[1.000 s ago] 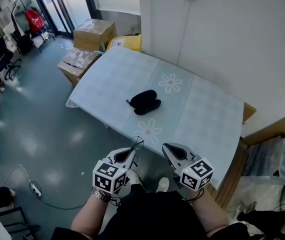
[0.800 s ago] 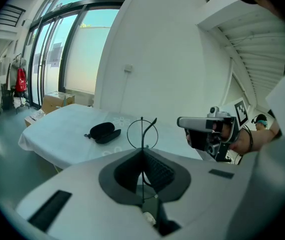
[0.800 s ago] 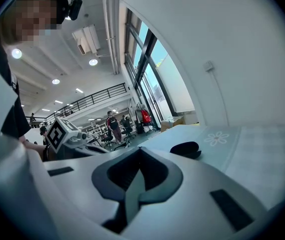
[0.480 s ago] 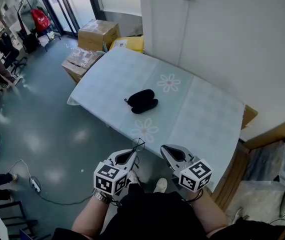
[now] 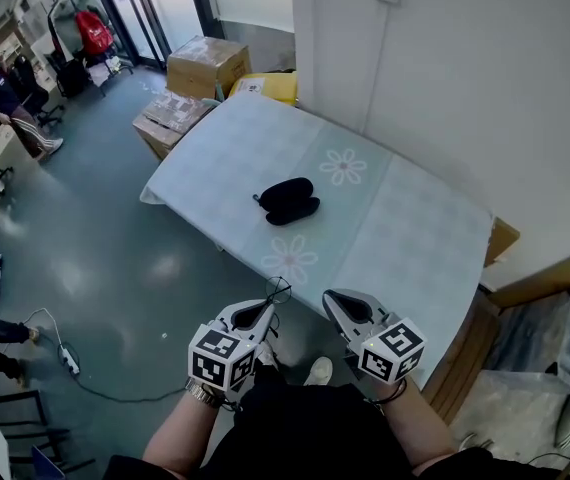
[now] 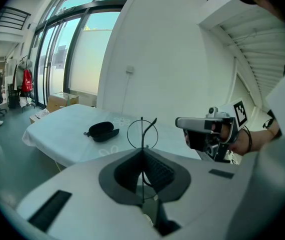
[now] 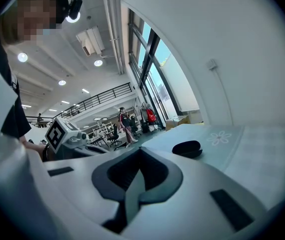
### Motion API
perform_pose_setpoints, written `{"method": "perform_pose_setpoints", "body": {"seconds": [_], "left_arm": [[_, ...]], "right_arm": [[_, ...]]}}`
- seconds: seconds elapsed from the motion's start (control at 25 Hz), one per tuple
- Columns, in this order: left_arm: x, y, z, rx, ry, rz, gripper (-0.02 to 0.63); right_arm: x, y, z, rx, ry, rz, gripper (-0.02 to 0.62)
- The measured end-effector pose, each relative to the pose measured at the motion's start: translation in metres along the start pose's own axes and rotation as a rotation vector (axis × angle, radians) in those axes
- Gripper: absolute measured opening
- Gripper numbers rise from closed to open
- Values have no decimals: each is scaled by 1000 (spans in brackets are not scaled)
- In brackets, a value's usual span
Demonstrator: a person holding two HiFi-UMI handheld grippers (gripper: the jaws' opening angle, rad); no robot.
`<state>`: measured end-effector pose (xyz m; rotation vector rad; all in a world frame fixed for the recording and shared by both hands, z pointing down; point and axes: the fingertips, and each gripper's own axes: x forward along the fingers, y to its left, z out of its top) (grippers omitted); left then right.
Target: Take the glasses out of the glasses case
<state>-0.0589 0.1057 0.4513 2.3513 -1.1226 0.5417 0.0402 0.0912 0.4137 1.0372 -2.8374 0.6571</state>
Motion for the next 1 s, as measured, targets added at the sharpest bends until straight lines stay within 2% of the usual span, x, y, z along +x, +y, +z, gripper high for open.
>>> {"method": "perform_pose_setpoints", "body": {"seconds": [1.0], "left_arm": [[0,-6,3,16,-8,2,29]], "right_arm": [[-6,-3,1,0,-13,-6,23]]}}
